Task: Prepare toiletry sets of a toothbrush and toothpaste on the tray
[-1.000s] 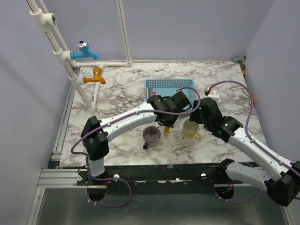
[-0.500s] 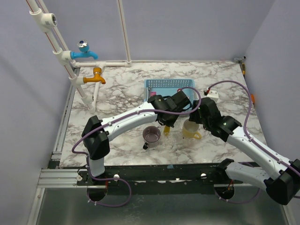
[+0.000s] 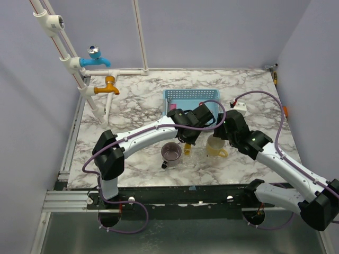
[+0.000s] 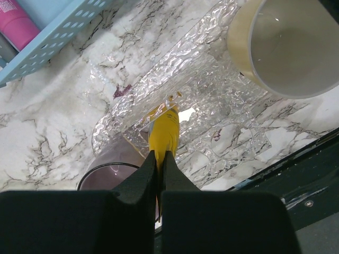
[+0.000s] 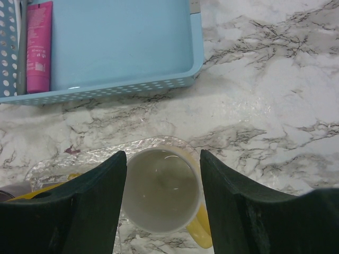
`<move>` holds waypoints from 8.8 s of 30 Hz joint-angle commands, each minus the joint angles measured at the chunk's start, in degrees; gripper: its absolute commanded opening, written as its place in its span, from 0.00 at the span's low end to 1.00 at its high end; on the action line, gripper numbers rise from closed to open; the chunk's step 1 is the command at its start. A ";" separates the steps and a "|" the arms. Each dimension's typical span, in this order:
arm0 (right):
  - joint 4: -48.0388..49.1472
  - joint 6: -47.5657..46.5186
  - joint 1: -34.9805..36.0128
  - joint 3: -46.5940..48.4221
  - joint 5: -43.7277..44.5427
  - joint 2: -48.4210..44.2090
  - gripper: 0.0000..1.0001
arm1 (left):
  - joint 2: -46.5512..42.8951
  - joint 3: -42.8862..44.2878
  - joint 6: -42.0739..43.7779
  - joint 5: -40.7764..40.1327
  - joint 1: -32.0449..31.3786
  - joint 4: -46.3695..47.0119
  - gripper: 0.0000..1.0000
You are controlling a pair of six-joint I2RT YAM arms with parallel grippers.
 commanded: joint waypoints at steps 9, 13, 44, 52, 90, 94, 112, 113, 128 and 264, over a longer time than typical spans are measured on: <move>0.94 -0.21 -0.26 -0.42 -0.97 0.36 0.63 | 0.12 -1.27 -1.06 1.06 0.51 1.49 0.00; 0.92 -0.16 -0.22 -0.38 -0.96 0.24 0.63 | -0.07 -1.24 -1.15 1.23 0.51 1.49 0.08; -0.06 -0.04 -0.27 6.74 -3.64 2.28 0.65 | -12.09 4.08 -1.68 1.11 0.51 -0.66 0.50; 2.12 -0.55 -0.24 12.07 -7.68 7.50 0.65 | -19.52 3.06 -2.30 -3.33 0.60 -1.85 0.62; 7.12 0.91 -0.27 42.48 -21.93 56.23 0.72 | -63.66 -36.33 1.04 -8.40 4.55 9.57 0.99; 6.94 1.42 -0.18 44.04 -22.32 59.49 0.72 | -65.31 -38.17 1.22 -8.43 4.55 10.48 0.99; 7.82 4.48 -0.22 50.22 -21.82 69.49 0.68 | -67.51 -41.00 0.87 -10.12 4.64 9.75 0.99; 7.81 4.62 -0.23 50.39 -21.66 69.85 0.66 | -67.57 -41.00 0.87 -10.19 4.64 9.77 0.99; 8.22 5.45 -0.26 49.91 -20.95 70.93 0.37 | -67.08 -41.57 1.48 -10.70 5.30 9.98 0.99; 32.55 19.30 18.58 12.26 -7.73 16.59 0.20 | -64.18 -41.33 -11.26 0.72 6.14 21.97 0.99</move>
